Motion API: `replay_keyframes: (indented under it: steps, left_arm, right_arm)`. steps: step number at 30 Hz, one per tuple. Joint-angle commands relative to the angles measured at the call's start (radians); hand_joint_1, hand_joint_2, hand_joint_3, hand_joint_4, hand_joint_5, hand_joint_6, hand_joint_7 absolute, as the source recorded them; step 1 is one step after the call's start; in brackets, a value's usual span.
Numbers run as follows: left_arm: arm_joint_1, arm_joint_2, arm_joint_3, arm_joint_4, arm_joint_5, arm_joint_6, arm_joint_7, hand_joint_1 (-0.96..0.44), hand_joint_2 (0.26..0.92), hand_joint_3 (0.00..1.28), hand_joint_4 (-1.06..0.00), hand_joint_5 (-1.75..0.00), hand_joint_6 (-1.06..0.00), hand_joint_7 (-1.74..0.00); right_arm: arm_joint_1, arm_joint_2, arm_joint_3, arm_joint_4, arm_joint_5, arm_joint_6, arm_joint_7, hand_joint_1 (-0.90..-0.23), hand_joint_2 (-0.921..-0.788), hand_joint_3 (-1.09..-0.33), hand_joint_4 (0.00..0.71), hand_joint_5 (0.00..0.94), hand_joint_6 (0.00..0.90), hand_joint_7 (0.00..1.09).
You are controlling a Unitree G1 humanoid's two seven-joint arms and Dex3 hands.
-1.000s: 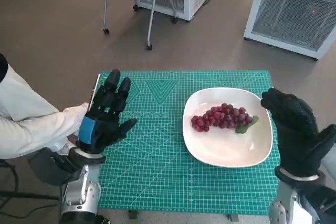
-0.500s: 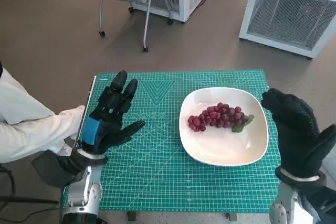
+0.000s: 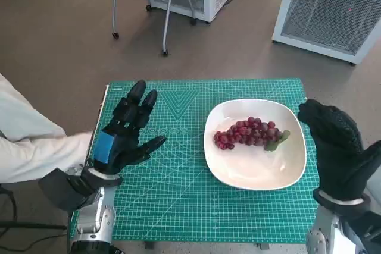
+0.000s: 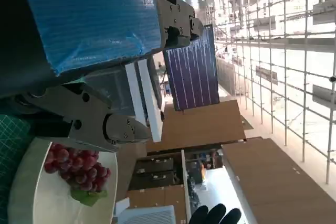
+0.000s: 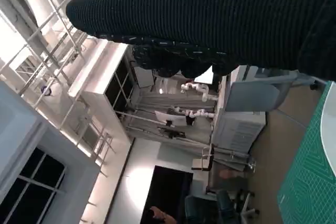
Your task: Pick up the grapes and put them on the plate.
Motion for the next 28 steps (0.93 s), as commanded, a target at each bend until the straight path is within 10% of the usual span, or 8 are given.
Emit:
replay_keyframes:
  steps: [1,28]
  left_arm:
    - [0.013,-0.007,-0.005,-0.013,0.007,0.005,0.000,0.07,0.921,0.21,-0.17,-0.02,-0.23,-0.14]
    - [0.019,-0.008,-0.011,-0.012,0.004,0.005,-0.018,0.01,0.921,0.20,-0.22,-0.02,-0.23,-0.18]
  right_arm:
    - [0.024,0.005,0.000,0.016,0.005,0.003,0.006,-0.414,-0.921,-0.570,0.558,0.238,0.297,0.78]
    - [0.022,0.006,-0.004,0.031,0.005,-0.012,0.012,-0.409,-0.921,-0.575,0.551,0.247,0.284,0.79]
